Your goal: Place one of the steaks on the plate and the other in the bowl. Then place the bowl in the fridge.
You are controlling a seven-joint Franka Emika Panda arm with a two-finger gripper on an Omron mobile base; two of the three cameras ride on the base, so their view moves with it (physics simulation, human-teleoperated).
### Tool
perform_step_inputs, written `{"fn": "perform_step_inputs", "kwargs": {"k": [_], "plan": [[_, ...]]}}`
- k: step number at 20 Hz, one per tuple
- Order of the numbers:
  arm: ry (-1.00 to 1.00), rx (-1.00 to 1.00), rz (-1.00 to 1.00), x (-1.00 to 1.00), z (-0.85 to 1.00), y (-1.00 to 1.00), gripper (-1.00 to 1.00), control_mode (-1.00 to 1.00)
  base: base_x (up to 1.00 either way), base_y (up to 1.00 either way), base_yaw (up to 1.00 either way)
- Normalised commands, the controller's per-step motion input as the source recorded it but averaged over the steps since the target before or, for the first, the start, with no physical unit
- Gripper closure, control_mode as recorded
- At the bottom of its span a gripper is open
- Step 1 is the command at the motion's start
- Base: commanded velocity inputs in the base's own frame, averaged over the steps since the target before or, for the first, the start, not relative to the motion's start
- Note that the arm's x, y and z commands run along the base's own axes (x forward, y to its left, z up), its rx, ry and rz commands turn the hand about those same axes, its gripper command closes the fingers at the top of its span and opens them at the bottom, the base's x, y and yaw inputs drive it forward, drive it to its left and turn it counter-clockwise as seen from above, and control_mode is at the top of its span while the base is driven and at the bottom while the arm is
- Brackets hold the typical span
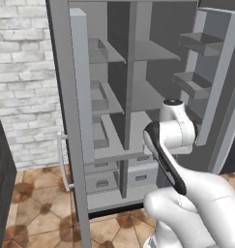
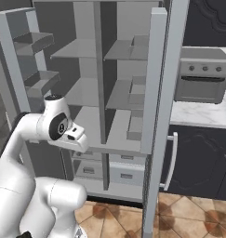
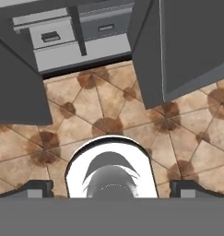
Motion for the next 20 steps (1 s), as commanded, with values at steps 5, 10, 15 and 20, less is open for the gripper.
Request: {"fn": "perform_step_inputs", "kwargs": {"k": [5,10,15,20], "plan": [[0.0,0.04,0.01,-0.73,0.29,0.0,-1.0,-1.0,0.0,0.0,0.0],[0.0,0.0,0.07,-0.31,0.2,0.0,-1.0,-1.0,0.0,0.0,0.0],[0.03,0.0,0.09,0.0,0.01,0.0,-1.0,-1.0,0.0,0.0,0.0],[0.0,0.0,0.0,0.0,0.0,0.0,-1.0,-1.0,0.0,0.0,0.0]]}}
